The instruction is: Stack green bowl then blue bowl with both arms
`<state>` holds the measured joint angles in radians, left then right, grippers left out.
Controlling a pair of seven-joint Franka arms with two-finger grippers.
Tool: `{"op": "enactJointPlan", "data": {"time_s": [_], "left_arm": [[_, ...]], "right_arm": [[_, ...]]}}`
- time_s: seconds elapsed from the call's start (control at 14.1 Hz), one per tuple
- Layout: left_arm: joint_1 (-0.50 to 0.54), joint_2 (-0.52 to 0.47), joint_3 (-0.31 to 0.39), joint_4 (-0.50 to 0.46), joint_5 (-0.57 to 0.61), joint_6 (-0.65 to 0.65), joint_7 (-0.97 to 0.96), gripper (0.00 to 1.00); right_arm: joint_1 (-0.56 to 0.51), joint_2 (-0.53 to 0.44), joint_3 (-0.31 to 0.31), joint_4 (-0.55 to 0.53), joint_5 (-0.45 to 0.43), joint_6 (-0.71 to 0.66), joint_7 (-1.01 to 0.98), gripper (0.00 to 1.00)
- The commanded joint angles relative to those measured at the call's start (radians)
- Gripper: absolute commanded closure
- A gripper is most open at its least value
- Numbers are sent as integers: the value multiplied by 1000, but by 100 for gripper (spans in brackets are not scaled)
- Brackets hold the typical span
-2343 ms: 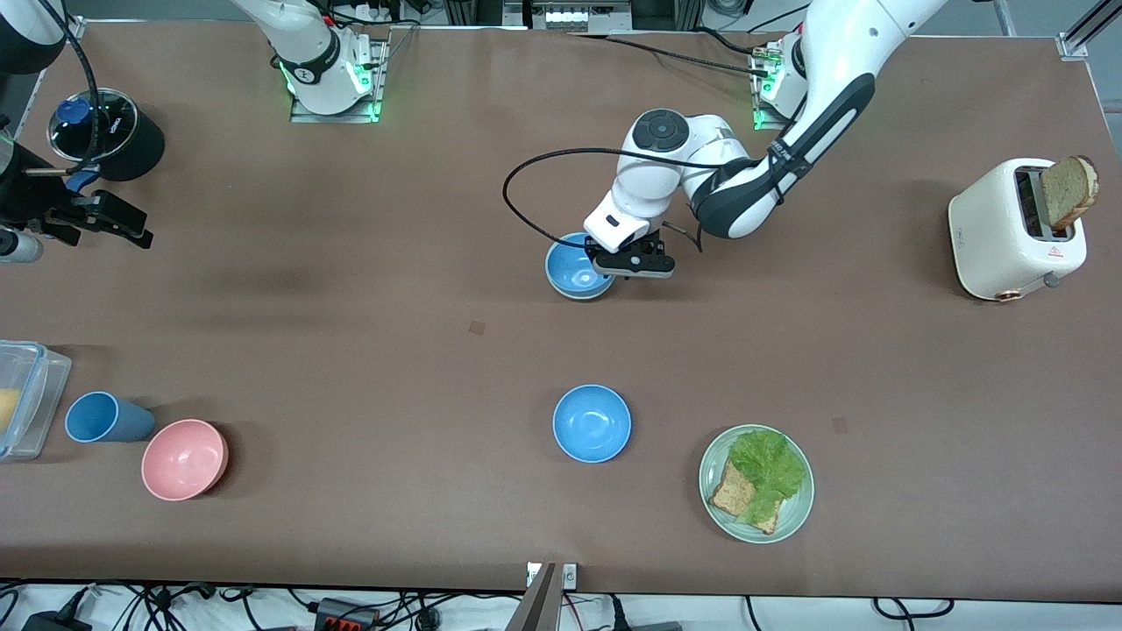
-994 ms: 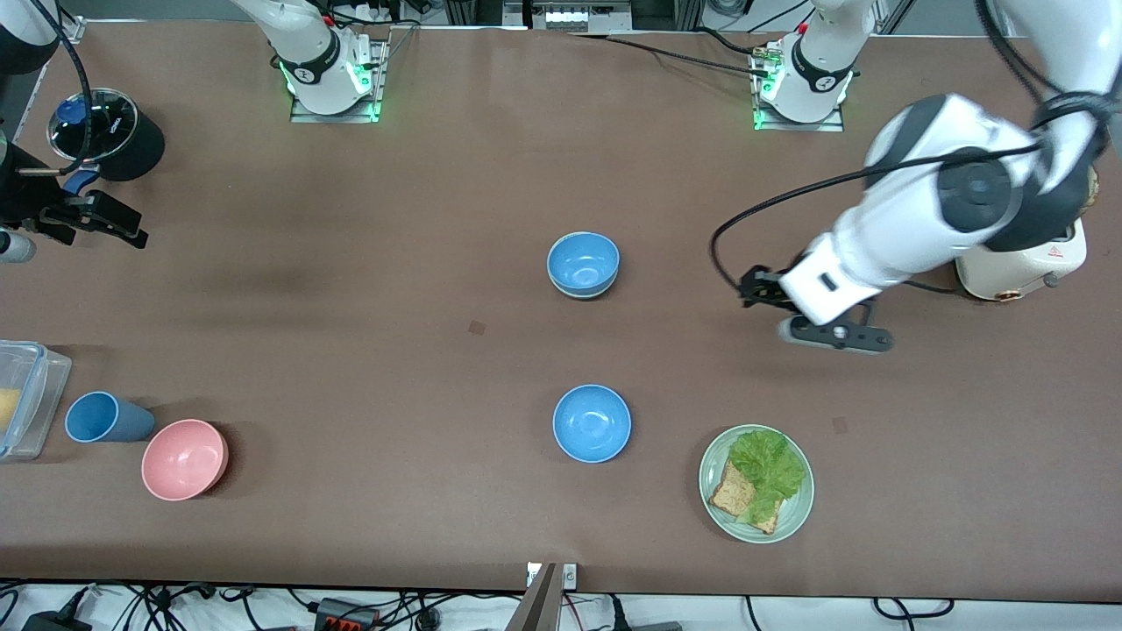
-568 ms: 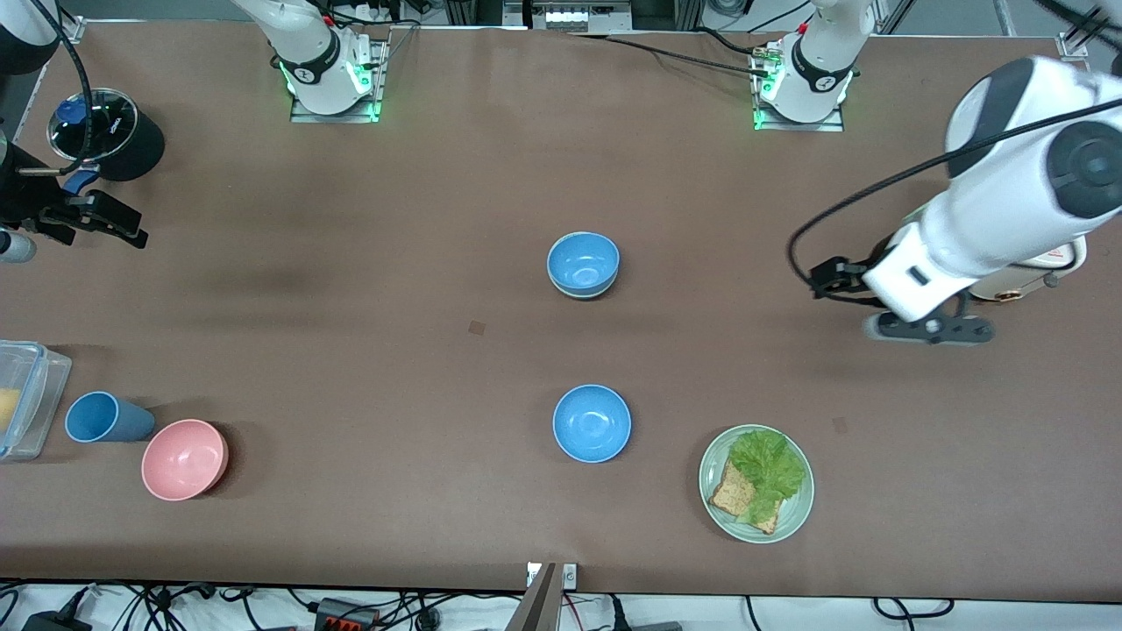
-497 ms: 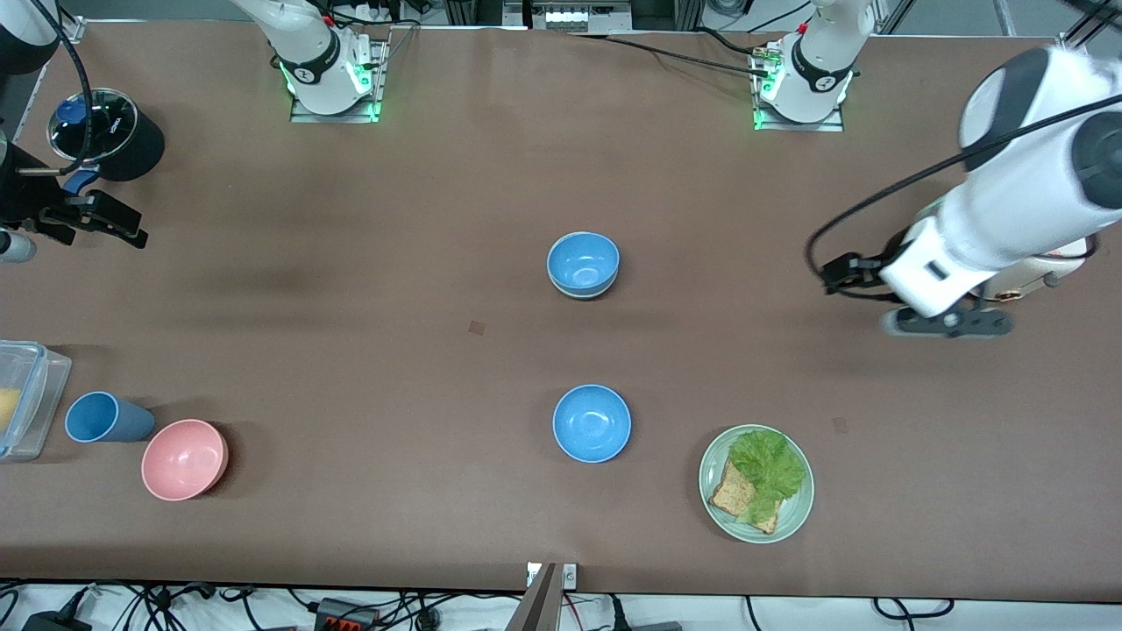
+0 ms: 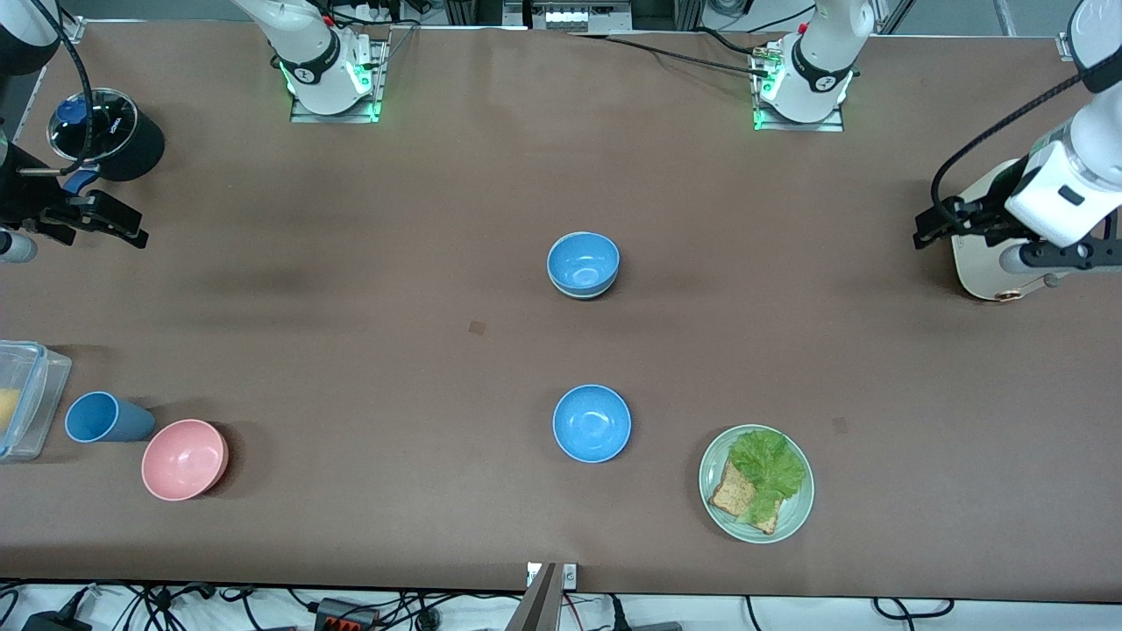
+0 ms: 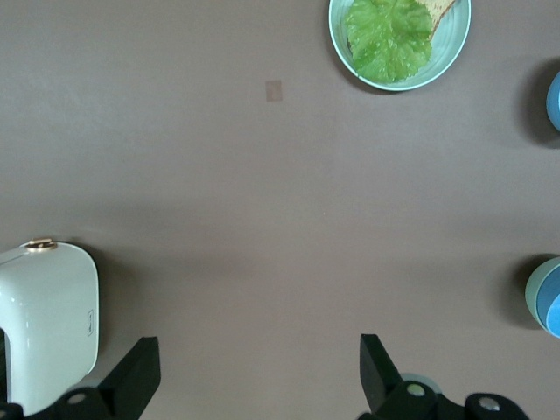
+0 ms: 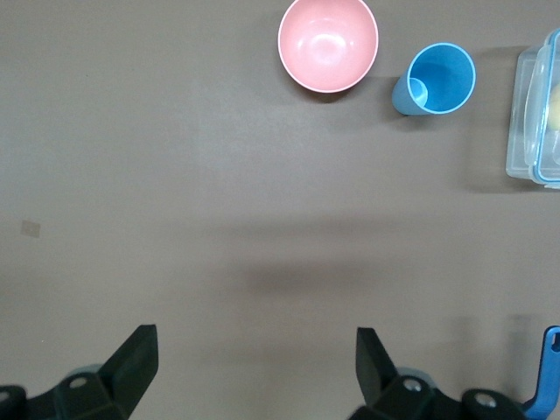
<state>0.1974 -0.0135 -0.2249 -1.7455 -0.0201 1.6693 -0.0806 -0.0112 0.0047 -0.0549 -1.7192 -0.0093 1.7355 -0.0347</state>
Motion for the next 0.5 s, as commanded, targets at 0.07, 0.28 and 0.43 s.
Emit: {"op": "enactJointPlan", "data": {"time_s": [0.07, 0.28, 0.43], "left_arm": [[-42, -7, 16, 9, -21, -69, 7, 0], [-41, 10, 16, 27, -15, -82, 18, 0], [-41, 10, 10, 27, -14, -82, 18, 0]], "right_arm": [[0, -11, 0, -10, -15, -1, -13, 0], [0, -11, 0, -10, -14, 3, -13, 0], [2, -11, 0, -10, -14, 1, -13, 0]]}}
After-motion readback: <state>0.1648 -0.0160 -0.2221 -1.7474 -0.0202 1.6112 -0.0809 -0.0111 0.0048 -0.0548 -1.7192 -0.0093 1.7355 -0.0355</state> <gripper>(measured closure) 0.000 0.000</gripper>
